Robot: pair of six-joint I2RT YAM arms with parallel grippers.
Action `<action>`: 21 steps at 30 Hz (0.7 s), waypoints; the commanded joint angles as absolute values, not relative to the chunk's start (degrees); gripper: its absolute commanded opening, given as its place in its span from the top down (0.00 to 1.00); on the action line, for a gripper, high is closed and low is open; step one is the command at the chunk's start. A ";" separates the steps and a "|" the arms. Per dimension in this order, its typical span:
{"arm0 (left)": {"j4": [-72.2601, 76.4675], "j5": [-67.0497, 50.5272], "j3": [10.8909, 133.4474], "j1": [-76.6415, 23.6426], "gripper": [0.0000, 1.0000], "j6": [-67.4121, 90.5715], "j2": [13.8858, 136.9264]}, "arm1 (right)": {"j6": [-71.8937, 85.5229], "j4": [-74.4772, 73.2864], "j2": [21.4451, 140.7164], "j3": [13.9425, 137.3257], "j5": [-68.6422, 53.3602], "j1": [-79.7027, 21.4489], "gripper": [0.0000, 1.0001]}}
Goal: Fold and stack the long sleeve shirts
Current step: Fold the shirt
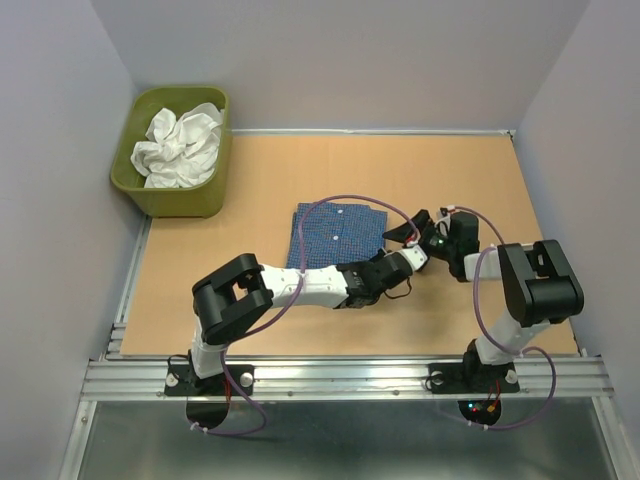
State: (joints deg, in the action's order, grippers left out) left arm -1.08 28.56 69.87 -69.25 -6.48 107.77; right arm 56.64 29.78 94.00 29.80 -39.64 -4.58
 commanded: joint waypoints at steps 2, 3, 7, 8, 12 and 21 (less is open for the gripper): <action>-0.70 27.07 69.34 -69.17 0.94 -4.05 105.20 | 59.76 39.54 99.57 31.81 -42.10 -7.90 0.00; -0.62 26.90 69.52 -69.17 0.94 -3.61 105.21 | 60.03 40.07 100.71 32.25 -42.10 -8.52 0.00; -1.05 25.58 71.01 -69.17 0.94 -1.23 105.73 | 60.90 42.27 106.85 35.76 -41.40 -11.77 0.02; -1.05 24.62 71.28 -69.17 0.94 -0.80 105.99 | 61.08 42.88 107.92 36.64 -41.74 -12.30 0.03; -1.14 23.82 71.98 -69.08 0.93 1.49 106.00 | 61.96 44.38 112.05 39.98 -42.19 -13.80 0.10; -1.14 21.71 72.77 -69.17 0.86 5.36 105.21 | 59.33 44.65 115.40 42.45 -44.73 -14.15 0.76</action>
State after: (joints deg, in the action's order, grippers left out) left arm -1.61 23.68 69.89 -69.25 2.13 107.79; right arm 62.00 44.31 113.23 40.14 -44.05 -13.58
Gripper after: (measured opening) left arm 0.119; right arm 0.363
